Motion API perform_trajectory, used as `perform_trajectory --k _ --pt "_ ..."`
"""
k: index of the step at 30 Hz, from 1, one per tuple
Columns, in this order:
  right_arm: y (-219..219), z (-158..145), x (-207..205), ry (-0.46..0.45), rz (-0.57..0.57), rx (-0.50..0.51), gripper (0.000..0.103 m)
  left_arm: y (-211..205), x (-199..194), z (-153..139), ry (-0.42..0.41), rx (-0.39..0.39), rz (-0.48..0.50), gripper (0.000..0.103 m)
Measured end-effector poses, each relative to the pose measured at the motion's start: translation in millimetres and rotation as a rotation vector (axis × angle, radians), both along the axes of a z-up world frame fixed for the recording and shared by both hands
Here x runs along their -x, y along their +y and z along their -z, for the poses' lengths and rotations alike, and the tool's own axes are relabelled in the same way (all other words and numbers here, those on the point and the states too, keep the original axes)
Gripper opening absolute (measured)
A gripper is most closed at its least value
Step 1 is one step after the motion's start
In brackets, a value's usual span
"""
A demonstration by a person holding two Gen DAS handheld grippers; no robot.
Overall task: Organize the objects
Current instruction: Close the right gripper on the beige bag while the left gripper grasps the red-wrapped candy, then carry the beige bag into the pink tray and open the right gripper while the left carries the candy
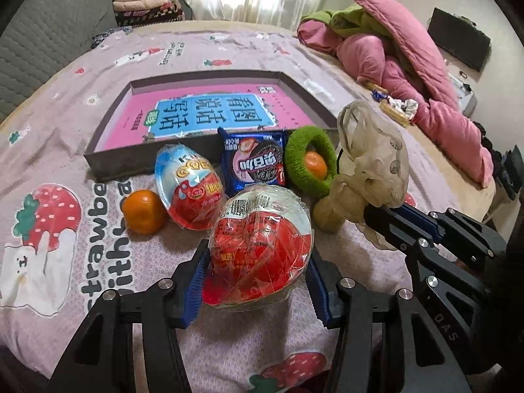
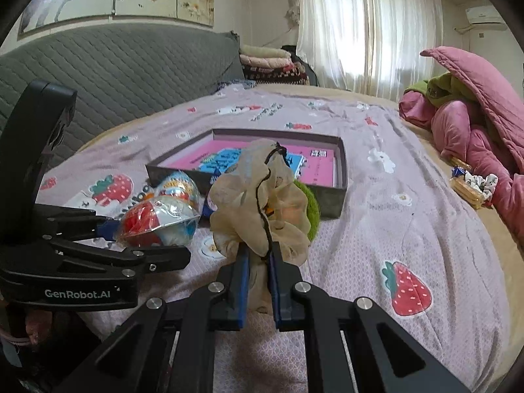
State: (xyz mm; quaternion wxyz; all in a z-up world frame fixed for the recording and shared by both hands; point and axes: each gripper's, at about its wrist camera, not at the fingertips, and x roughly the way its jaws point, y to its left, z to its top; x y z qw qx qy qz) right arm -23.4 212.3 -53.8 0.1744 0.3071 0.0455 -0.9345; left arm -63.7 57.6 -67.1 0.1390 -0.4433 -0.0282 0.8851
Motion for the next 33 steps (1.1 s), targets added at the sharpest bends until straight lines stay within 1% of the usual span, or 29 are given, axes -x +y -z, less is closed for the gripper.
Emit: perform_trajectory --k 6,12,18,24,30,33 --pt "-3.5 -7.2 -5.7 0.029 -0.008 0.001 0.011 -5.4 -8.2 -11.2 0.039 0.011 -0.01 0.055" --pt "-9.5 -14.7 -14.0 0.048 -0.006 -0.003 0.011 -11.9 -13.2 -18.2 0.06 0.0 -0.024 0.055" --pt "-17.9 -32.4 -18.9 0.062 -0.009 0.026 0.011 -21.4 -17.5 -40.1 0.123 -0.008 -0.03 0.055" --pt "-27.3 -51.1 -21.5 0.103 -0.003 0.025 0.011 -35.2 -16.5 -61.0 0.181 0.024 -0.057 0.055" --pt "-31.9 -61.1 -11.5 0.108 0.01 0.055 0.011 -50.0 -8.5 -66.9 0.187 0.058 -0.082 0.055" --pt "-33.6 -66.4 -6.1 0.119 0.022 0.06 0.011 -56.7 -3.5 -70.7 0.197 0.062 -0.093 0.055"
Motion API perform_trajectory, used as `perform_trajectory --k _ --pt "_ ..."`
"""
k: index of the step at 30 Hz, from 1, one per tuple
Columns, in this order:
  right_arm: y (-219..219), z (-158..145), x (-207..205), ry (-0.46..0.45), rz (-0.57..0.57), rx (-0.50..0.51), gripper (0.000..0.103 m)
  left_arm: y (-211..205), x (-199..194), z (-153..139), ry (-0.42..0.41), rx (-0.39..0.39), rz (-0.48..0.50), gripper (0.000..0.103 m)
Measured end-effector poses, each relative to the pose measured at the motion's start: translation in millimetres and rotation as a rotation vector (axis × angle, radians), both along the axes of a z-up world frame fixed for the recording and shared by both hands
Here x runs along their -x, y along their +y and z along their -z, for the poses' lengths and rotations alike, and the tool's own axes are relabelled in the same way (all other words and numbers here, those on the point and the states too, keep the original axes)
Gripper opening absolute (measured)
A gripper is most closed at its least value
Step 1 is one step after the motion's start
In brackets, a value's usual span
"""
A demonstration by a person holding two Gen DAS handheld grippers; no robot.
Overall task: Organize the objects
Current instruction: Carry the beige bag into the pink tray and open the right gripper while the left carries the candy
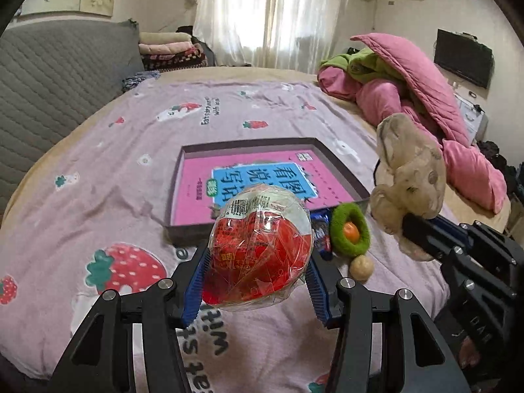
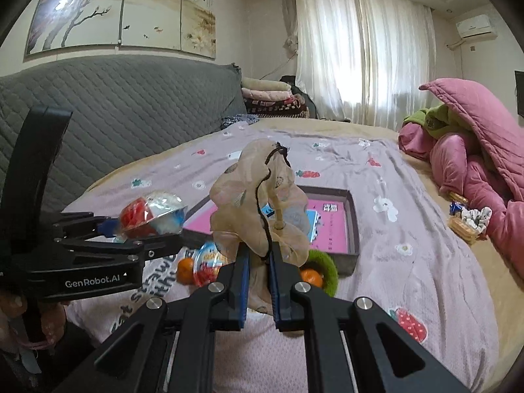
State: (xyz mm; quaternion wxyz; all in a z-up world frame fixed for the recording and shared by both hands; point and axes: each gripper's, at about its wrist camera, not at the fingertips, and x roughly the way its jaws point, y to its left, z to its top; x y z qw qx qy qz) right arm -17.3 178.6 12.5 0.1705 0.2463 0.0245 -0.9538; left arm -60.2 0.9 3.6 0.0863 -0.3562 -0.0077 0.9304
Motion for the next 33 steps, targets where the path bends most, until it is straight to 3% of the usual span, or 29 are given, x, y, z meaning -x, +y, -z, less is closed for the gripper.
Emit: perform_trajectory --k 10,22,33 --pt "-0.2 -15.2 20.7 -0.003 0.021 -0.005 0.011 -9.8 19.2 -9.9 0.038 -0.016 -0.01 0.055" --pt "3.0 -44.4 41.0 0.088 0.014 -0.014 0.011 -22.0 54.5 -32.3 0.085 -0.029 -0.038 0.055" --pt "3.1 -70.4 93.0 0.123 -0.01 0.006 0.011 -8.9 102.1 -42.2 0.101 0.033 -0.034 0.055"
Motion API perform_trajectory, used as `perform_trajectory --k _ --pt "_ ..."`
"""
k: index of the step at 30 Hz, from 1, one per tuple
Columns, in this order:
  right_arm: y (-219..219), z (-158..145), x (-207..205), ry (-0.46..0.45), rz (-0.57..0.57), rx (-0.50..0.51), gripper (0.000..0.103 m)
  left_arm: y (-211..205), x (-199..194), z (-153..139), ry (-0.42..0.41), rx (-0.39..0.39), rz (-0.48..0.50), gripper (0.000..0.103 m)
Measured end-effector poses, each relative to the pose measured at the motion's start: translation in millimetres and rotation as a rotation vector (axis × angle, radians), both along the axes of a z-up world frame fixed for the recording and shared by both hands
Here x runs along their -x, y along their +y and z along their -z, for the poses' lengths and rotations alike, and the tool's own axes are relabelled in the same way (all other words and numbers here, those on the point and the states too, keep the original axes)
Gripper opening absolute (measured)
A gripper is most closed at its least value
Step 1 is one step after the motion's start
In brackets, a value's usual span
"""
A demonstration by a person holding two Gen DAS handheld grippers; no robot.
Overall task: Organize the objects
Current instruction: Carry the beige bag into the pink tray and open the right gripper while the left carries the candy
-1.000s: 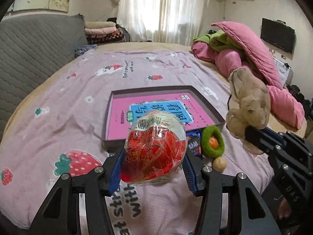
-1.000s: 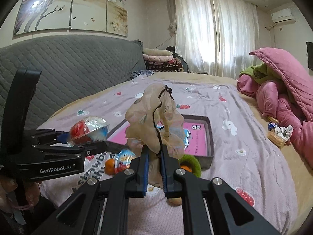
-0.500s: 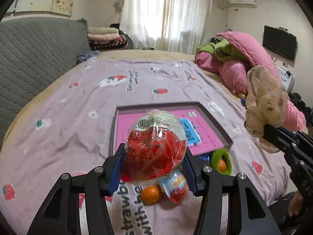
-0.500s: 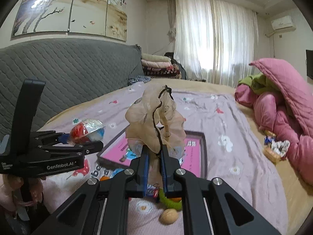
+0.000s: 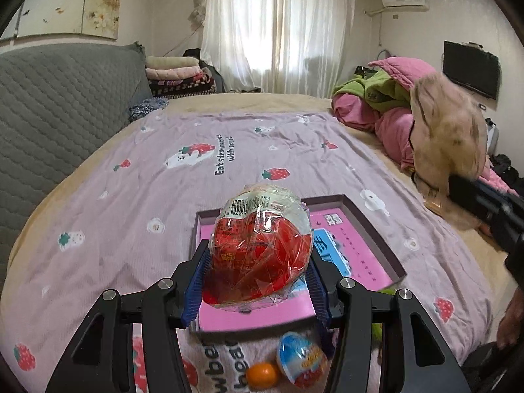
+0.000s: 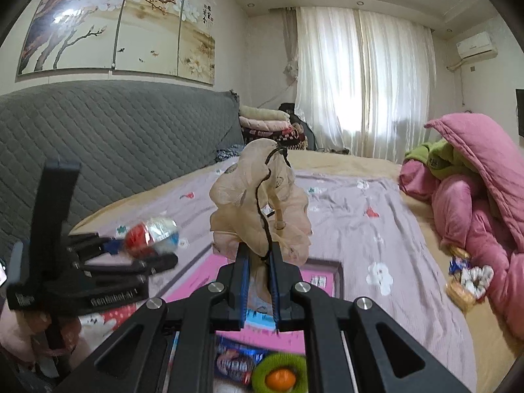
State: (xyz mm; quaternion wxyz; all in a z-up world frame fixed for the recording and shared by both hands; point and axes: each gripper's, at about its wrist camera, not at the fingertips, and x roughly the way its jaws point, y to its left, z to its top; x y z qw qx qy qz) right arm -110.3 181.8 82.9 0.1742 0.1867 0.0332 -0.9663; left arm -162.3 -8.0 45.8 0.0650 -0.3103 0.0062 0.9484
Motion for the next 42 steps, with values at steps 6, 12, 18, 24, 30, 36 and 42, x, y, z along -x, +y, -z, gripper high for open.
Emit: perform_trajectory --k 6,12,18,24,30,36,42 --pt "2.5 0.1 16.9 0.003 -0.013 0.036 0.011 0.0 28.7 5.9 -0.016 -0.001 -0.013 0.055" --pt "0.0 18.5 32.8 -0.036 -0.014 0.009 0.011 -2.3 56.2 19.7 -0.044 -0.009 -0.013 0.056" --pt "5.9 37.7 51.5 -0.093 0.012 -0.007 0.012 -10.0 79.0 41.1 -0.088 -0.019 -0.026 0.055" --pt "13.5 62.3 71.9 -0.156 0.034 -0.025 0.012 -15.4 95.3 60.2 -0.115 -0.007 -0.042 0.055" --pt "17.8 89.9 86.7 -0.233 0.04 -0.035 0.012 -13.0 99.7 80.4 -0.151 0.007 -0.028 0.055" --pt "27.1 107.4 97.9 -0.326 0.051 -0.013 0.012 -11.3 103.3 91.0 -0.168 0.012 -0.01 0.056" --pt "26.1 122.1 105.0 -0.391 0.053 -0.018 0.012 -7.4 107.2 104.0 -0.191 0.021 -0.003 0.056"
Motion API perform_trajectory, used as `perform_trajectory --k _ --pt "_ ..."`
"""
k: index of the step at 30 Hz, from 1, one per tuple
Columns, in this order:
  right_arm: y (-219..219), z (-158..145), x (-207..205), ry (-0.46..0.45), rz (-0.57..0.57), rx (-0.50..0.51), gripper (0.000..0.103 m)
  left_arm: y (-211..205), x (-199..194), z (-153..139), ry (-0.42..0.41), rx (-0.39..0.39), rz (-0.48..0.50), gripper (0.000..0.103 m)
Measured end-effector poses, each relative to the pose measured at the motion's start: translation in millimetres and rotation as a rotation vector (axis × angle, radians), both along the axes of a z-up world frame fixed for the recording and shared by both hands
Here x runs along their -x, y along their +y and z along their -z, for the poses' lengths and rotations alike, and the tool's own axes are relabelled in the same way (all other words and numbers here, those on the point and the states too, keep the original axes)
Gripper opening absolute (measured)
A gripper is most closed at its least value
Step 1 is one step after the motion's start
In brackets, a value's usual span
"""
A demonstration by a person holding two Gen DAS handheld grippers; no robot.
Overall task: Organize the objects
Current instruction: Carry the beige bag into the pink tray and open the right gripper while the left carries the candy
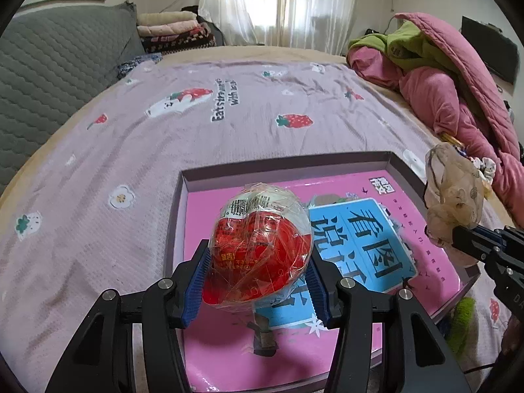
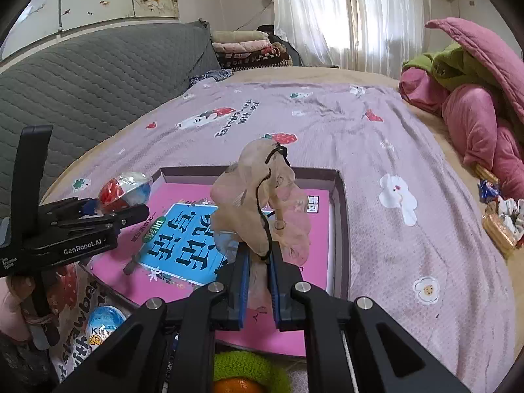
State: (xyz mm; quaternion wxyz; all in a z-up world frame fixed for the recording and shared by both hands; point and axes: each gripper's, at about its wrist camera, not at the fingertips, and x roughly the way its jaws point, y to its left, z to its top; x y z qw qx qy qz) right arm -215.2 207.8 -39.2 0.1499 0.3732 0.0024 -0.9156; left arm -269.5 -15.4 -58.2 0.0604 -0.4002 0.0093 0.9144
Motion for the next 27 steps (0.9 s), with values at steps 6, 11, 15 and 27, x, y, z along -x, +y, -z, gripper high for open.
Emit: perform_trajectory --k 6,11,15,27 --pt "-3.3 11.1 4.1 -0.036 0.012 -0.041 0.012 0.9 2.2 7.1 -0.005 0.017 -0.003 0.056" --pt "-3.3 20.7 8.7 -0.062 0.037 -0.084 0.013 -1.0 4.6 12.1 -0.012 0.024 -0.011 0.056" --pt "-1.5 24.4 9.8 -0.075 0.05 -0.075 0.014 -2.2 5.3 15.1 -0.016 0.028 -0.014 0.056" --pt "1.8 22.9 11.3 -0.072 0.062 -0.053 0.015 -1.9 8.7 20.8 -0.029 0.032 -0.012 0.056"
